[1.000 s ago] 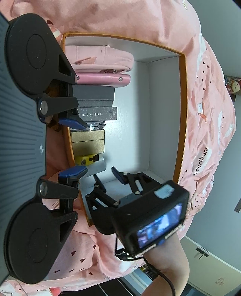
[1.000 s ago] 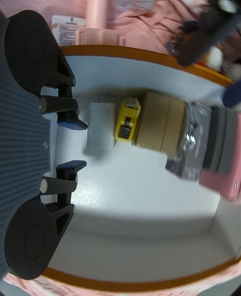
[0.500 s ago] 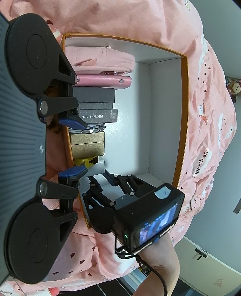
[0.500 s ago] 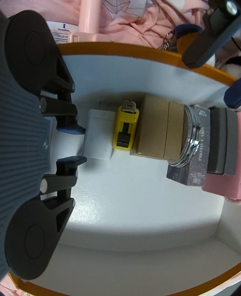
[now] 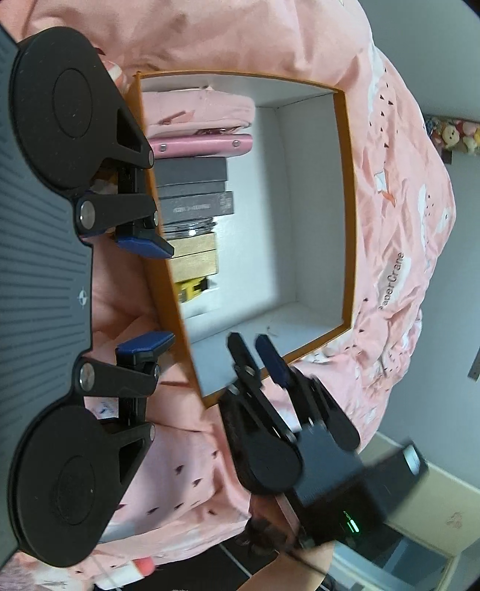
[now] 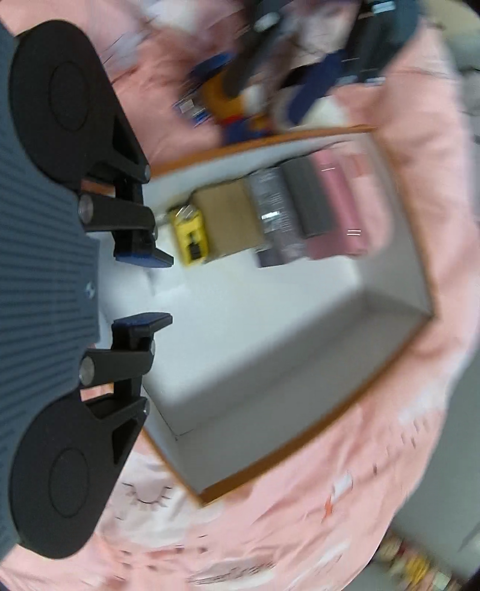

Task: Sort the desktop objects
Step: 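Move both tools back to the pile beside the box, then grasp the pink selfie stick with the left tool while the right tool grasps the white lotion tube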

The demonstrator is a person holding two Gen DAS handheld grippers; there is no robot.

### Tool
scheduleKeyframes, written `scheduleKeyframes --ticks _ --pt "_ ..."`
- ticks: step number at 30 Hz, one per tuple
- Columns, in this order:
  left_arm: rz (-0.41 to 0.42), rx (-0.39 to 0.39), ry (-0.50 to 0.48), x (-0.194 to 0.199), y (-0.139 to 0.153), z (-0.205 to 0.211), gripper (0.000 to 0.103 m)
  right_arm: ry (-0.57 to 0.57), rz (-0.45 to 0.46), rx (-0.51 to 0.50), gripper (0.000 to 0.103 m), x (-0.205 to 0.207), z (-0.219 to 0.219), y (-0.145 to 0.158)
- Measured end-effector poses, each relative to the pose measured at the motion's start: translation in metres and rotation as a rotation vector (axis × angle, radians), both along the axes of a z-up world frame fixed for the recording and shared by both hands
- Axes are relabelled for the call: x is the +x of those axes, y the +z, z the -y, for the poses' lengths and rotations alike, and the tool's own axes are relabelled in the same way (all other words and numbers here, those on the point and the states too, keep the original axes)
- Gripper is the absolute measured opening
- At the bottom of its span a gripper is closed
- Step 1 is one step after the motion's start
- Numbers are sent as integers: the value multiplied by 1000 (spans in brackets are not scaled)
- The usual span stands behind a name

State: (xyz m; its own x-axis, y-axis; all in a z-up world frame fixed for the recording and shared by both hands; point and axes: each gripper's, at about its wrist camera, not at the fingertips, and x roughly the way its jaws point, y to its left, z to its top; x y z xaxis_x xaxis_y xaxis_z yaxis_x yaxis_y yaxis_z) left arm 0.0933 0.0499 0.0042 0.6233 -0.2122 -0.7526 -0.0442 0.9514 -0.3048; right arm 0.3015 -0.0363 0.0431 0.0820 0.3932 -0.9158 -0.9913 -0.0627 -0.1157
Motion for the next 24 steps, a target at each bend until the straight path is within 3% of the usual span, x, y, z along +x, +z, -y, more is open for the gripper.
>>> scheduleKeyframes --ticks 2,4,5,7,8,13,17,24 --pt "-17 15 -3 -5 -1 1 51 -83 -44 81 28 -11 21 8" --pt "-50 36 12 -10 -3 -1 51 -173 -72 138 29 -30 43 -3" --pt "-67 43 23 -12 -4 -2 51 -225 -77 153 30 -43 52 9" --pt "-104 52 41 -18 -7 -8 51 -343 -97 161 39 -57 62 -1" --pt "-121 54 52 -20 -9 -12 51 -377 -114 160 39 -67 63 -22" --pt "-217 4 147 -28 -19 -41 51 -527 -225 199 39 -90 91 -36" --pt "-255 -29 190 -31 -26 -56 53 -643 -277 187 39 -95 100 -65" --pt "-257 -23 126 -27 -33 -36 53 -798 -359 188 39 -97 121 -87"
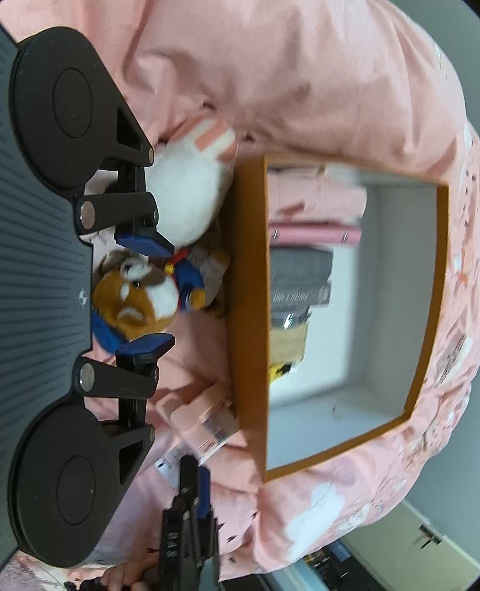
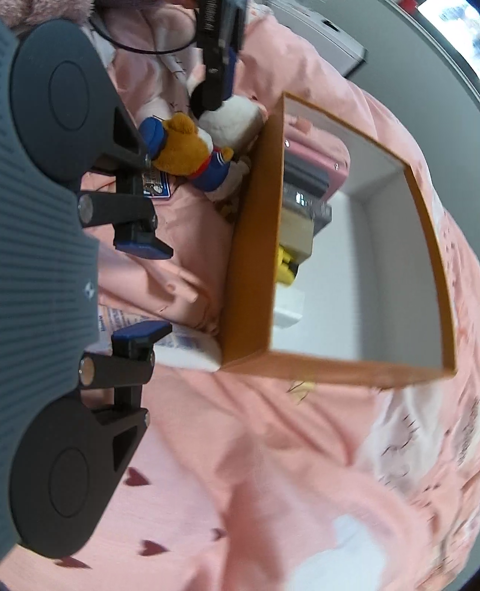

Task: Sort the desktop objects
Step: 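Grasp the pink selfie stick with the left tool while the right tool grasps the white lotion tube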

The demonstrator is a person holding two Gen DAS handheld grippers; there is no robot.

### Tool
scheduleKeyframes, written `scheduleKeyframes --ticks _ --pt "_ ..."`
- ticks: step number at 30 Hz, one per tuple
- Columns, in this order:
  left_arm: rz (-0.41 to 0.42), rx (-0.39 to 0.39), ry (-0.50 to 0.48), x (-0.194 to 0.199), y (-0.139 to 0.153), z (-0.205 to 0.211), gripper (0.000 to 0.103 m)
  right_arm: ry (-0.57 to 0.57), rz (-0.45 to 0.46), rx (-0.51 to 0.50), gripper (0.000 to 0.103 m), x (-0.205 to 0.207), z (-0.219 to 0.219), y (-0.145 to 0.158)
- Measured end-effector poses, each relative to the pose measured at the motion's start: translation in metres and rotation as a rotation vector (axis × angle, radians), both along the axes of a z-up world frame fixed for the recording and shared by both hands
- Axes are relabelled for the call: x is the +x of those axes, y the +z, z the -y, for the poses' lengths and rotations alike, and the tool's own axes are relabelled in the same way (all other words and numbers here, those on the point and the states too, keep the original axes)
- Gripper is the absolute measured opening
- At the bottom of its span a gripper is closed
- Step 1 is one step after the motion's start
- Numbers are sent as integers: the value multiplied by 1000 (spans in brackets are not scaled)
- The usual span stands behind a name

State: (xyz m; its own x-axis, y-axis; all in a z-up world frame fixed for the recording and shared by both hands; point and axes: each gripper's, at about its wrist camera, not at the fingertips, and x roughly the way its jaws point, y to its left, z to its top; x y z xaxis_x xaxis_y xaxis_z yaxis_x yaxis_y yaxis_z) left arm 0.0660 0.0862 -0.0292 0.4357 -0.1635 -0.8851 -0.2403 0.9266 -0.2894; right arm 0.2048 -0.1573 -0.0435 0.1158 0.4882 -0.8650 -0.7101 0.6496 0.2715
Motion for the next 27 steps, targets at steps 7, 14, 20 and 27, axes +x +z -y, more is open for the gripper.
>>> scheduleKeyframes --ticks 7,14,20,27 --pt "-49 56 5 7 -17 14 53 -41 -102 14 37 18 -9 -16" --pt "25 1 11 12 -3 18 53 -32 -97 21 32 21 -10 -9" --pt "49 -141 -127 37 1 56 53 -44 -21 -81 25 24 8 2" --pt "-34 -181 -156 60 -24 90 53 -12 -22 -129 23 18 18 -14"
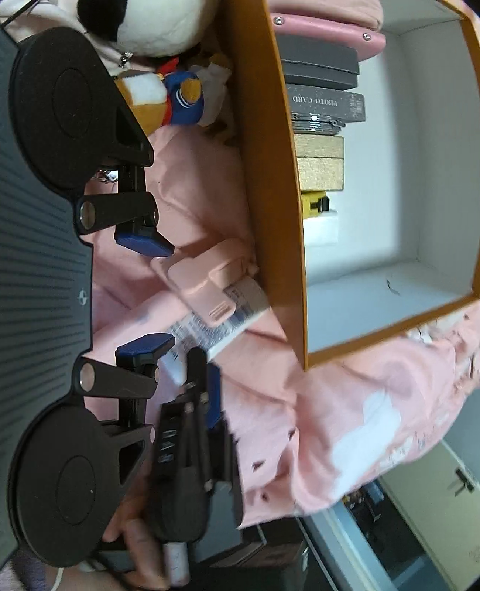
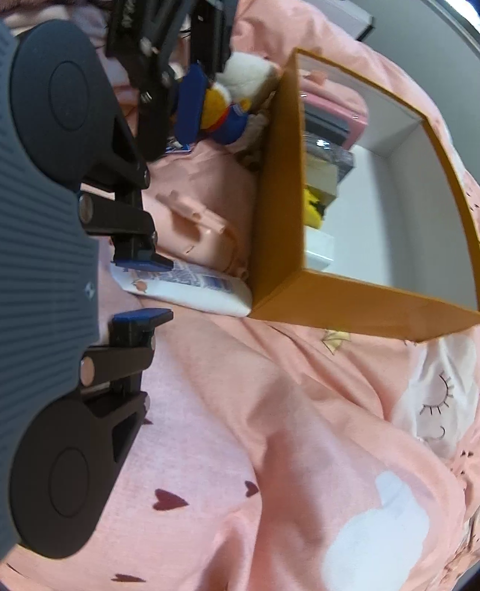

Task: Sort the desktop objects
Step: 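Grasp the pink selfie stick with the left tool while the right tool grasps the white lotion tube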

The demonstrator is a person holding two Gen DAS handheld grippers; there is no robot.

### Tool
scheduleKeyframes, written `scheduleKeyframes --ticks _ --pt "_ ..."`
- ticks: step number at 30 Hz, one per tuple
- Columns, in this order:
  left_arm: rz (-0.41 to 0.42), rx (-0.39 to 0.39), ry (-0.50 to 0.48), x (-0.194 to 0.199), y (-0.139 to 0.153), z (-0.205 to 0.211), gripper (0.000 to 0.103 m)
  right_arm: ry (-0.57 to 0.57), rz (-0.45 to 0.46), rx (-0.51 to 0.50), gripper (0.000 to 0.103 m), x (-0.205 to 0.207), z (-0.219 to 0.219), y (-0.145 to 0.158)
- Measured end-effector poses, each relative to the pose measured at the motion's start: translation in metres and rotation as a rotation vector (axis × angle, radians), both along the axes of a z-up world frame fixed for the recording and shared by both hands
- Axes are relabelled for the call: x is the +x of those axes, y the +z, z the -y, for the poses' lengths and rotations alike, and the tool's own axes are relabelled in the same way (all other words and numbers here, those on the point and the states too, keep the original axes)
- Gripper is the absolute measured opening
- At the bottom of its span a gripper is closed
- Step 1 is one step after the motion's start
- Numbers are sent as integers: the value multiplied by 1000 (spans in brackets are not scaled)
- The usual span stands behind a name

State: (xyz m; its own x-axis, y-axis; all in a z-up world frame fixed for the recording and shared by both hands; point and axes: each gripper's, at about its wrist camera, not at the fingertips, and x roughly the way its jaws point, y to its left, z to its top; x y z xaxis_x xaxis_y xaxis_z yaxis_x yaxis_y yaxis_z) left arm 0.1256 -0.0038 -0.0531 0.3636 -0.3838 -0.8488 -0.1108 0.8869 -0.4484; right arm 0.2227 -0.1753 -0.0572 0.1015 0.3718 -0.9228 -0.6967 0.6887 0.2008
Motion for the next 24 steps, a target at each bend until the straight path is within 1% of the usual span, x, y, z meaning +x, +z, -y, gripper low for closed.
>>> scheduleKeyframes --ticks 3,6,9,14,16,17,19,21,22,24 --pt "14 50 11 4 0 5 53 32 -2 -21 21 -2 0 -10" --pt "33 81 -14 8 4 13 53 49 -15 -12 20 -2 0 -17" --pt "42 109 -35 15 2 22 53 61 -9 4 20 -4 3 -19" --pt "66 215 -72 25 -7 44 53 53 12 40 19 -8 10 -19" --pt "71 229 -75 26 -10 47 53 57 30 44 20 -12 11 -20" --pt "69 237 -76 26 -12 47 44 59 37 45 20 -13 11 -20" --pt "69 255 -81 24 -12 47 38 59 43 47 20 -14 11 -20" --pt "76 257 -82 20 -11 43 32 57 42 50 20 -14 11 -18" --pt "76 257 -80 17 -11 40 27 61 45 52 20 -15 11 -17" --pt "67 246 -63 11 -12 32 23 69 53 56 20 -17 9 -15"
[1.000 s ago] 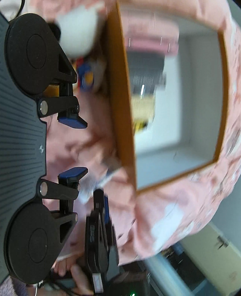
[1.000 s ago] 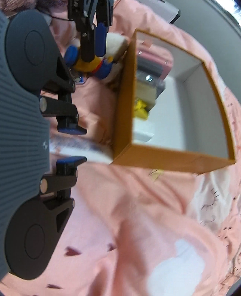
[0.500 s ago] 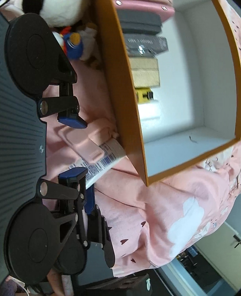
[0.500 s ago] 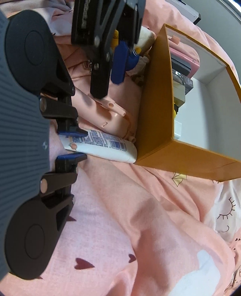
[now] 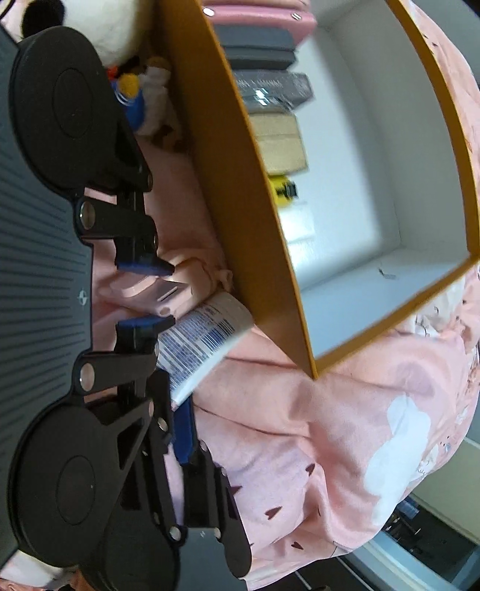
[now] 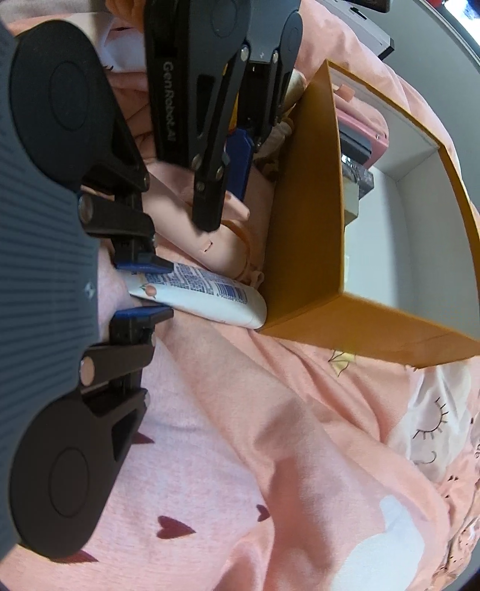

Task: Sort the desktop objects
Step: 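Grasp the pink selfie stick with the left tool while the right tool grasps the white lotion tube, then lift the selfie stick with the left tool while the right tool lifts the lotion tube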

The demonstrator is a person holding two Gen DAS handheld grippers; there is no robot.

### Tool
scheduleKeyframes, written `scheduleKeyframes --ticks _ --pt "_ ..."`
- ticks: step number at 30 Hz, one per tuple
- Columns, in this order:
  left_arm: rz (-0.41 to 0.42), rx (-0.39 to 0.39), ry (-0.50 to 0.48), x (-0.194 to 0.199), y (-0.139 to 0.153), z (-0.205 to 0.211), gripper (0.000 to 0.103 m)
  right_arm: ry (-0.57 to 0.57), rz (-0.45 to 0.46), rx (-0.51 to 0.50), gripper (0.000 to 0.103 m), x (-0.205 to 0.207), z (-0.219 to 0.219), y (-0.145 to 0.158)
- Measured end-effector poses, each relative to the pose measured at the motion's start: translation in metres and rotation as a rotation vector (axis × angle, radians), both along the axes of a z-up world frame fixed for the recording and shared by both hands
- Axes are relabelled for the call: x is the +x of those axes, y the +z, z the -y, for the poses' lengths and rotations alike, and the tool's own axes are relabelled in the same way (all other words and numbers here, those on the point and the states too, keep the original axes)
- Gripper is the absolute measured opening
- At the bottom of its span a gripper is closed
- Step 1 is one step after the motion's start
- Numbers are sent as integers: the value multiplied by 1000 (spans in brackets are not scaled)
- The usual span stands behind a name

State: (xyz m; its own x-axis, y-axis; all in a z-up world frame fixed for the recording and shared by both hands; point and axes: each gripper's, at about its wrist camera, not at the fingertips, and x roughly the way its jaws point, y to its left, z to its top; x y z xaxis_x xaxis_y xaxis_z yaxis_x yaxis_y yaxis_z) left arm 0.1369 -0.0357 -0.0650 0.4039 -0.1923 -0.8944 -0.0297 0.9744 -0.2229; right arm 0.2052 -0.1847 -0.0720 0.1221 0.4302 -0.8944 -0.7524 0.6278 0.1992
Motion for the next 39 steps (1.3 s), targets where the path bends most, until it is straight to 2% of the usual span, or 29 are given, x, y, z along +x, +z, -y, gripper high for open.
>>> scheduleKeyframes --ticks 2,5,11,12,14,16,18,20,25,30,35,39 --pt "-12 -26 28 -5 -2 -8 19 -6 -2 9 20 -1 -2 2" --pt "-26 -68 69 -9 -6 -20 19 0 -25 25 19 -2 -6 0" --pt "-24 -98 118 -3 -15 -24 19 3 -3 -30 21 -8 -18 -12" --pt "-25 -99 118 -1 -17 -22 19 1 -2 -32 22 -9 -19 -13" --pt "-30 -103 113 0 -19 -22 19 10 -19 -31 32 -11 -20 -15" --pt "-39 -101 114 -1 -20 -23 19 15 -34 -34 32 -13 -25 -19" --pt "-49 -96 121 -2 -21 -26 19 13 -30 -47 27 -14 -28 -23" --pt "-55 -104 123 -4 -21 -28 12 -7 -43 -29 21 -12 -26 -21" --pt "-21 -119 118 -11 -15 -29 11 -67 -50 37 14 -11 -12 -4" --pt "50 -95 98 -20 3 -34 7 -83 30 46 10 -17 -6 17" --pt "86 -82 46 -30 21 -41 7 -97 99 66 8 -12 -1 38" --pt "111 -60 6 -37 40 -48 7 -68 150 72 8 -12 -3 55"
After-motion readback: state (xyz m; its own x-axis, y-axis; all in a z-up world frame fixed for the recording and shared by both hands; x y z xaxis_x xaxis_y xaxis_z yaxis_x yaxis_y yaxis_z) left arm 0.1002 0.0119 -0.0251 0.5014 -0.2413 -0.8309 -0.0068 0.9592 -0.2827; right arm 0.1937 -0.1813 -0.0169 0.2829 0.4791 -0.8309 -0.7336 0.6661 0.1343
